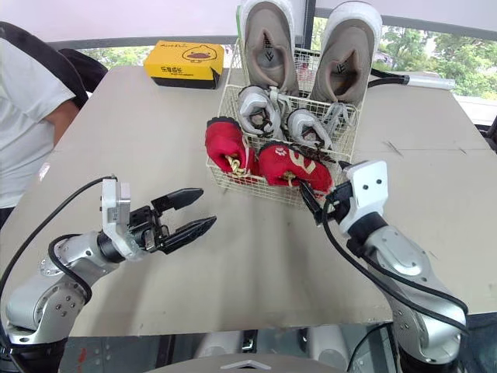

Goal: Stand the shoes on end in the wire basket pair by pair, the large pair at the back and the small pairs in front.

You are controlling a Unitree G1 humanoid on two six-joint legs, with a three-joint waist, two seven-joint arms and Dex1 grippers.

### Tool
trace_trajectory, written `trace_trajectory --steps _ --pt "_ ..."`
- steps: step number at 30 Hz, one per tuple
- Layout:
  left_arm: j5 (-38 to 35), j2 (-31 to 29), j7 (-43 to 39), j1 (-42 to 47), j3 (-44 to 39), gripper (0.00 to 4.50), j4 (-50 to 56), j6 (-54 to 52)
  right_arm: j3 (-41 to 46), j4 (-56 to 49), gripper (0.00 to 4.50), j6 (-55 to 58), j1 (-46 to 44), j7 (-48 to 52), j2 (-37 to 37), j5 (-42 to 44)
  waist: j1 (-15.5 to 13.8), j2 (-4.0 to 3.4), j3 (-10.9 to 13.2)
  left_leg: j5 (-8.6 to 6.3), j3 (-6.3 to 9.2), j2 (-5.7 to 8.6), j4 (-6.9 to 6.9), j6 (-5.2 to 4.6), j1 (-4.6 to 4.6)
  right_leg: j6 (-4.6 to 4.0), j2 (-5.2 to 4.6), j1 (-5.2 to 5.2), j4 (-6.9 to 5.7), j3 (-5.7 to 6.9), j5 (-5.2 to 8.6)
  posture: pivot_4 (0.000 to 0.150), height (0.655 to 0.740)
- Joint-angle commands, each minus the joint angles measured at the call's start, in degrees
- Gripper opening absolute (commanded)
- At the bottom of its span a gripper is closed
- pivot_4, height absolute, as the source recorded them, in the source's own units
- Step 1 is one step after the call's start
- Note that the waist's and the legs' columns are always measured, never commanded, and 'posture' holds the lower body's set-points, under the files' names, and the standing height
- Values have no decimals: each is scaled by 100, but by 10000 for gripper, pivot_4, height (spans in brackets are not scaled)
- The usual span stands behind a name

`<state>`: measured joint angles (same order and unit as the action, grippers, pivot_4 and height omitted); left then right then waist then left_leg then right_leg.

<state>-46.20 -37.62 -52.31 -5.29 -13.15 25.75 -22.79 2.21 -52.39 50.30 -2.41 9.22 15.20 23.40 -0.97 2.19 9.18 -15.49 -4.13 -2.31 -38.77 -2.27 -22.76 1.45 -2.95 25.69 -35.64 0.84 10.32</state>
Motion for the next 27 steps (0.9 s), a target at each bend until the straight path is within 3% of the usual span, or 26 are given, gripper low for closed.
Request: trace_trajectory --steps 1,7,12,17,22,27 --pt "40 52 -59 -16 -23 45000 192 133 402 72 44628 -60 26 -22 3 121 15 2 -1 0 0 0 0 0 -1 0 0 -2 0 0 0 1500 7400" --pt "5 -16 -36 -133 -82 45000 326 -28 973 -90 44628 -852 688 1426 910 750 13 -26 17 1 7 0 3 -6 -3 7 9 1 0 5 5 1500 7400" --pt "-556 -512 -458 -466 -525 45000 296 -542 1947 114 44628 -1313 1363 2795 1815 1438 60 -33 24 -4 4 -4 17 -15 -1 17 24 7 0 -1 14 1500 7400" --pt "-516 -840 -606 -940 -918 45000 325 -699 3025 424 44628 -1467 2369 3936 2483 1948 34 -37 28 -4 7 -10 20 -14 5 17 29 7 0 2 18 1500 7400" --pt "-11 -914 -697 -1581 -1013 45000 359 -474 3514 1053 44628 -2104 3067 4700 2674 1633 29 -36 28 -6 0 -7 19 -12 6 17 18 5 7 -4 18 1500 7400" --pt "281 -820 -522 -1468 -691 45000 321 -486 3290 1536 44628 -2779 3252 4942 2566 1200 20 -38 29 -18 1 -6 19 10 7 17 14 6 7 -3 18 1500 7400"
